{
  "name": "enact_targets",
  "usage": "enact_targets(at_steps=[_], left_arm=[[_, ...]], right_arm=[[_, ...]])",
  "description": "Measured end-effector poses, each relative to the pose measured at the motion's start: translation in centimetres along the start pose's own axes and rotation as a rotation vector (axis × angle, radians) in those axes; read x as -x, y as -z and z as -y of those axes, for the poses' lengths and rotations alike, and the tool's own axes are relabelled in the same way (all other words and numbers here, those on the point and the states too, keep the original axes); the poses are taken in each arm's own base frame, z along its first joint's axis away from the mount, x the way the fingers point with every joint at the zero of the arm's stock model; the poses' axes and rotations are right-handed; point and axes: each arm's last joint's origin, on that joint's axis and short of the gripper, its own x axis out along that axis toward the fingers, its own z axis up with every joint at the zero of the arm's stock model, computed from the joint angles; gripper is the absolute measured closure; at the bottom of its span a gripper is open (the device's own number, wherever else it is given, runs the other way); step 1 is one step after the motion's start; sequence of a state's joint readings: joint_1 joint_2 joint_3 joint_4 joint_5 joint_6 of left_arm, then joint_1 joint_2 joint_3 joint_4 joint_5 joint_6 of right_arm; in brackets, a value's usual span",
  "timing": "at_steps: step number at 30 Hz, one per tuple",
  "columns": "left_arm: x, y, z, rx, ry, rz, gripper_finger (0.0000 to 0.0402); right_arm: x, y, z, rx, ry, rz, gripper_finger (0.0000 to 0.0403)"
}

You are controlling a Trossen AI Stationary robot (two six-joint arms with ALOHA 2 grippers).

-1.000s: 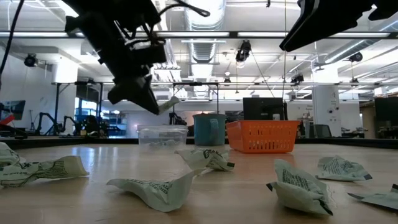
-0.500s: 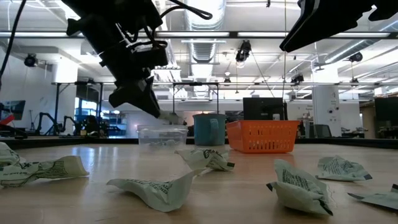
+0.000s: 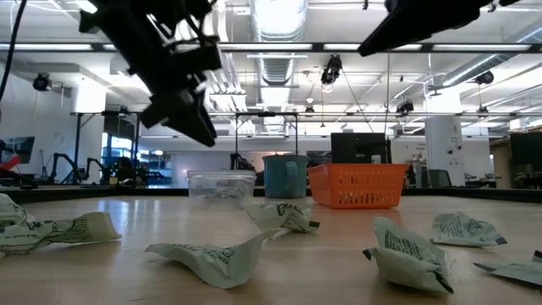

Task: Pick and place items into bin
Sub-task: Put the stevia packet into the orange bin

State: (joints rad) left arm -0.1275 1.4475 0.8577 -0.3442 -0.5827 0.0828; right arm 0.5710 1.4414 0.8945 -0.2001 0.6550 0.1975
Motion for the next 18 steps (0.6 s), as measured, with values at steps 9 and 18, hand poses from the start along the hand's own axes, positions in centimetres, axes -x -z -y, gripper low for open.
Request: enact_targets(at_steps=[9,18], left_arm=[[5.7,0.3,0.1,0.062,0.078,0.103,0.0283],[9.2,2.3,1.1,0.032,0.150,0.214,0.0283]], right_arm=[[-1.8,0.7,1.0,-0.006,-0.099,0.091,0.0255],[-5.3,1.6,0.3,0.054,-0.087,0.056,0.0255]])
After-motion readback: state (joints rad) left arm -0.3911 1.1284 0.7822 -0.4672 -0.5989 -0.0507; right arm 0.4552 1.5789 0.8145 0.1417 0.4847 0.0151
